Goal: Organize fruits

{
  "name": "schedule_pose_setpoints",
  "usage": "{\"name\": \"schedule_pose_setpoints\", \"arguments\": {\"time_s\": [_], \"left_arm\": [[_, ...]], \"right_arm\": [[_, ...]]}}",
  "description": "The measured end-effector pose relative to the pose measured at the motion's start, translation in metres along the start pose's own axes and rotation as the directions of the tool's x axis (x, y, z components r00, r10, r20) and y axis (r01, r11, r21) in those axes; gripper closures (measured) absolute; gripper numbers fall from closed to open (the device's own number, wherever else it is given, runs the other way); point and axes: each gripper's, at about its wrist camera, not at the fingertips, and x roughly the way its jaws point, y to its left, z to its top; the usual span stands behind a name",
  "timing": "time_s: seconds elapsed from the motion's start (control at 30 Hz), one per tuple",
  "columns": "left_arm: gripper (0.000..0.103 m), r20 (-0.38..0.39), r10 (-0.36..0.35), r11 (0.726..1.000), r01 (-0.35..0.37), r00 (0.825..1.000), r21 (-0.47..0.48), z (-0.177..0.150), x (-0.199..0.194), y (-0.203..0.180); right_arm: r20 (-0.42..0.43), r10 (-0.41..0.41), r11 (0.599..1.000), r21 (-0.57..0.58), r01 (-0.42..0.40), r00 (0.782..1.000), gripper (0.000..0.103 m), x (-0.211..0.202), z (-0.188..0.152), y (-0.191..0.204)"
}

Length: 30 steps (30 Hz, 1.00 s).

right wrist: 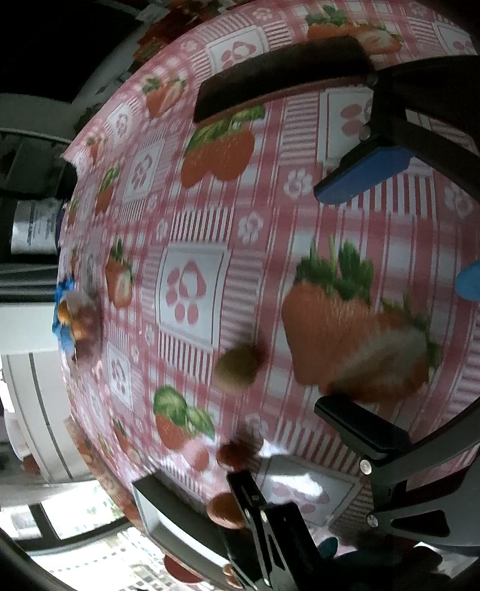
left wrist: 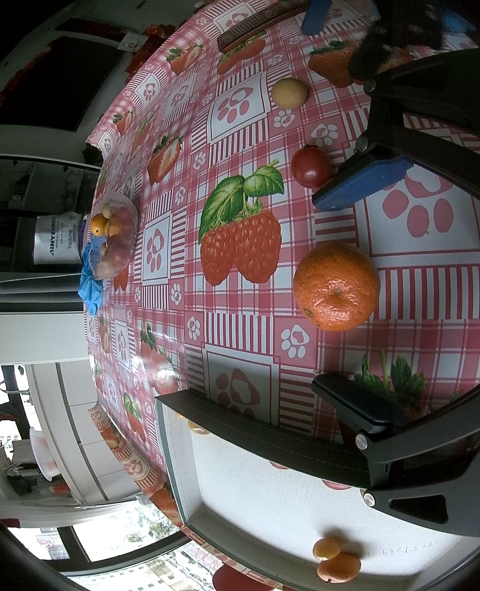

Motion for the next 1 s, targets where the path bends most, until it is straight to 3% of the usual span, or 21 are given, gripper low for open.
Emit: {"name": "schedule_pose_setpoints", "arguments": {"time_s": [0.37, 1.0], "left_arm": [[0.012, 0.000, 0.000, 1.000, 0.000, 1.000, 0.000, 0.000, 0.000, -0.001], [0.012, -0.001, 0.001, 1.000, -0.001, 1.000, -0.009, 0.000, 0.001, 0.001]], "right_arm": [[0.013, 0.009, 1.000, -0.023, -0.009, 1.000, 0.000, 0.019, 0.031, 0.023], [0.032, 0.003, 1.000, -0.014, -0.003, 0.999, 0.000, 0.021, 0.032, 0.022]]}}
